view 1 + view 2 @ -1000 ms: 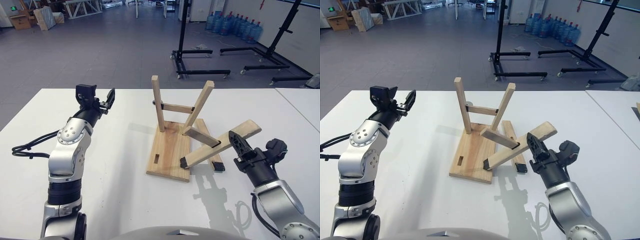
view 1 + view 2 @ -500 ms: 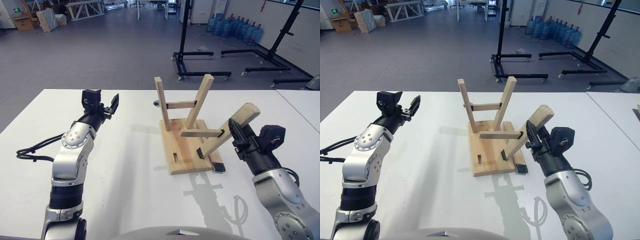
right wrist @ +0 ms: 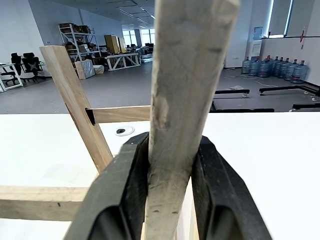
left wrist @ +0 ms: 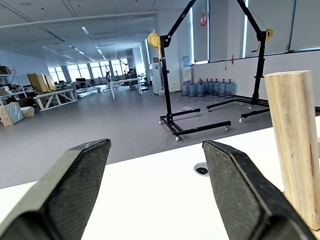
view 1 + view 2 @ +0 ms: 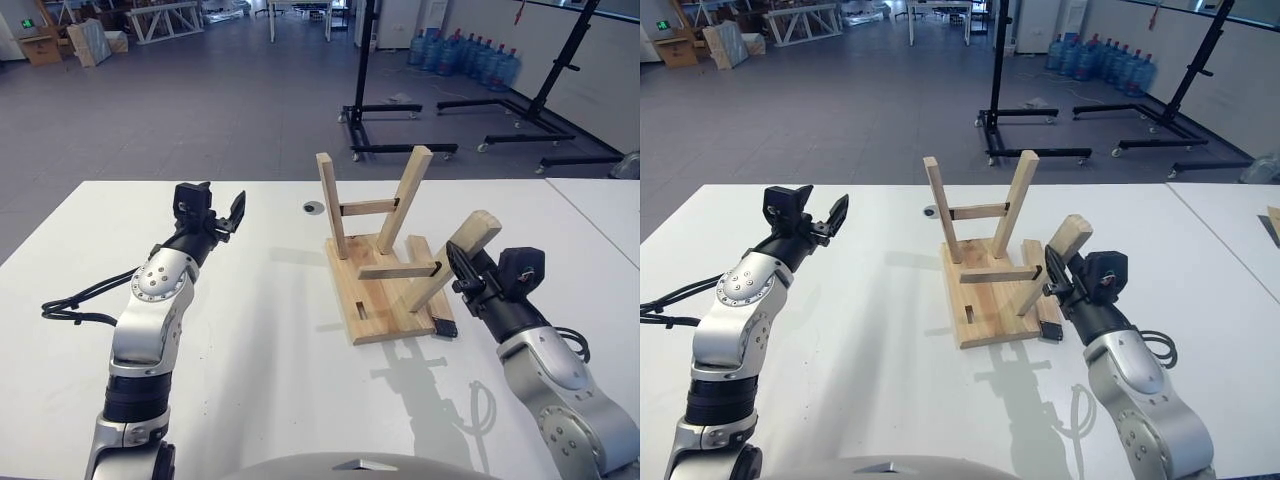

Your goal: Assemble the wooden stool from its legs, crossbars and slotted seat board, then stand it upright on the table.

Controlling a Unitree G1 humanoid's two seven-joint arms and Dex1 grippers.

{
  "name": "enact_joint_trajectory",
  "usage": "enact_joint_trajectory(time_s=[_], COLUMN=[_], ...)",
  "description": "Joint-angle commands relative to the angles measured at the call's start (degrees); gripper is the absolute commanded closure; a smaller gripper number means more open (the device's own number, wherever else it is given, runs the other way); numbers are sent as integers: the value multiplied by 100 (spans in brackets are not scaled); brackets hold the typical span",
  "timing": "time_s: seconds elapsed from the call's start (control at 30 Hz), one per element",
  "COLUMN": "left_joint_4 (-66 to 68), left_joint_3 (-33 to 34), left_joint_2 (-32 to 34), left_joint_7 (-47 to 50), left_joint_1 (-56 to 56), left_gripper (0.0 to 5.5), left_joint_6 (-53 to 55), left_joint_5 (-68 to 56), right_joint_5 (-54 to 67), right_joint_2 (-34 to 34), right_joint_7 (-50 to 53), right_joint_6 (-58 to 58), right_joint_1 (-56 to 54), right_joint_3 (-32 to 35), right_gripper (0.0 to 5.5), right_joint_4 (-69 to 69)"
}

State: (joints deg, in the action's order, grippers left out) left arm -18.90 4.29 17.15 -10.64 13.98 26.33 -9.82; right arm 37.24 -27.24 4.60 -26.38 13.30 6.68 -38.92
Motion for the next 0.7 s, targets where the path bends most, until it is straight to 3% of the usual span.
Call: enact_joint_trajectory(time_s=[0.03,0.27,0.47,0.6,0.7], left_joint_4=[-6,12,-1,-50,-12], left_joint_3=[-96,-84,-75,-150,-136], left_joint_2=[-7,-25,-50,-103,-135], left_joint_7=[-25,-3,-36,-84,-46], left_joint_1=[10,21,31,63,61], left_gripper=[213,213,213,213,213], left_joint_6=[-19,-38,-65,-105,-146], left_joint_5=[105,114,90,82,105], right_joint_5=[325,448,87,268,512], right_joint_2=[28,419,926,894,684], right_joint_7=[29,53,22,87,300], right_joint_6=[-1769,-919,215,-1,-358], right_joint_1=[225,-397,-1157,-2090,-3015], right_joint_3=[-442,-169,318,314,703], right_gripper=[446,449,334,326,326], right_joint_4=[944,495,-49,-357,18])
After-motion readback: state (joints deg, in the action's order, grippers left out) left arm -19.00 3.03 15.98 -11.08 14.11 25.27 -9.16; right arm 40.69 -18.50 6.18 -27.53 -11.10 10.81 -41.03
